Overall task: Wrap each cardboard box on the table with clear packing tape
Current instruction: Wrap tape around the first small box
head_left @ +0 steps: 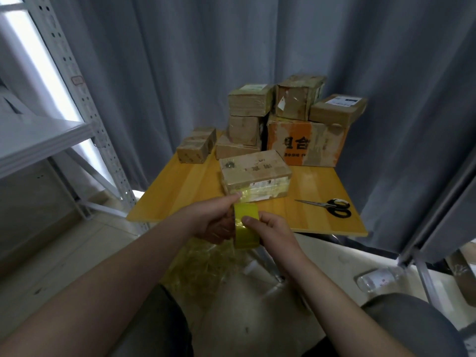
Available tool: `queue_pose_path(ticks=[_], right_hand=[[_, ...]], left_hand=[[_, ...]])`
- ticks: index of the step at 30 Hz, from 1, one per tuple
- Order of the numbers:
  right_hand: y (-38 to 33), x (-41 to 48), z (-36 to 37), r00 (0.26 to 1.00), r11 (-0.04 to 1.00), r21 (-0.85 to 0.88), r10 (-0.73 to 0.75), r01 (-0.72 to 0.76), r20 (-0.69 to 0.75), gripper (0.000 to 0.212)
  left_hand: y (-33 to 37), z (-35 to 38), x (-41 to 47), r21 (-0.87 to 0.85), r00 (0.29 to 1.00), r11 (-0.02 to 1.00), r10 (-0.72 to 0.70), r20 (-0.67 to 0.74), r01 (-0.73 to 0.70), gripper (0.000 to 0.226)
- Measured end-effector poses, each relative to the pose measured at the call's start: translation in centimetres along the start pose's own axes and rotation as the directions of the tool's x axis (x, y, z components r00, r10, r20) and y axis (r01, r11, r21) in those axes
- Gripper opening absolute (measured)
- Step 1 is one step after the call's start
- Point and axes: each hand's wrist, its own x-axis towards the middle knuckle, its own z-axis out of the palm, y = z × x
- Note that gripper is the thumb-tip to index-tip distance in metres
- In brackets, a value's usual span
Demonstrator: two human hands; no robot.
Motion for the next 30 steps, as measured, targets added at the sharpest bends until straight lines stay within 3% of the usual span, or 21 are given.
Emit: queue_pose_path(ticks=[2,4,7,10,12,14,16,20,23,30], right_hand=[[-0.5,0.2,-0.4,0.999,0.994,-0.107,-0.031,0.033,0.024,0.015],[-1.4,0.4,-1.3,0.997,0.951,-0.302,-0.051,0.067,0.061,0.034],[-3.1,1.4,-4.8,0.989,0.794,-0.599,-0.143,0.099,-0.027,0.037],[-3.6,3.3,-11.1,0.912,0.492,-0.864,-0.299,-0.105,-0.282,0.025],[-3.0,4.3,-15.0,0.901,0.335,-0.888,-0.188,-0.315,-0.391,0.026],[-2.3,4.8,-17.2,0.887,0.251,-0.860,-0.015,-0.444,-0.462,0.016],[-1.6,5.0,-17.9,0.885,0.229,-0.858,0.047,-0.460,-0.463,0.022],[-1.3,4.6,-17.3,0.916,0.211,-0.902,-0.059,-0.377,-0.396,0.032],[-1.4,4.5,-16.7,0.928,0.229,-0.907,-0.039,-0.353,-0.371,0.040],[-2.3,3.4,-15.8,0.899,0.299,-0.861,-0.019,-0.413,-0.437,0.045]], left_hand=[[-0.3,0.8,0.6,-0.137,1.000,0.991,0.012,0.016,-0.010,0.058],[-0.3,1.3,1.3,-0.219,0.999,0.975,0.024,-0.028,-0.029,0.037],[-0.3,1.9,1.1,-0.263,0.999,0.964,0.027,-0.026,-0.033,0.022],[-0.4,2.4,1.0,-0.229,0.995,0.972,0.026,-0.094,-0.047,0.028],[-0.5,2.6,1.1,-0.224,0.991,0.972,0.039,-0.127,-0.067,0.033],[-0.6,2.5,1.4,-0.233,0.989,0.970,0.042,-0.144,-0.075,0.038],[-0.7,2.4,1.7,-0.221,0.986,0.972,0.041,-0.160,-0.076,0.040],[-1.0,2.4,2.1,-0.166,0.984,0.983,0.044,-0.172,-0.073,0.031],[-1.1,2.2,2.0,-0.108,0.979,0.991,0.062,-0.196,-0.084,0.021],[-1.0,0.9,0.8,0.024,0.963,0.995,0.098,-0.251,-0.094,0.036]])
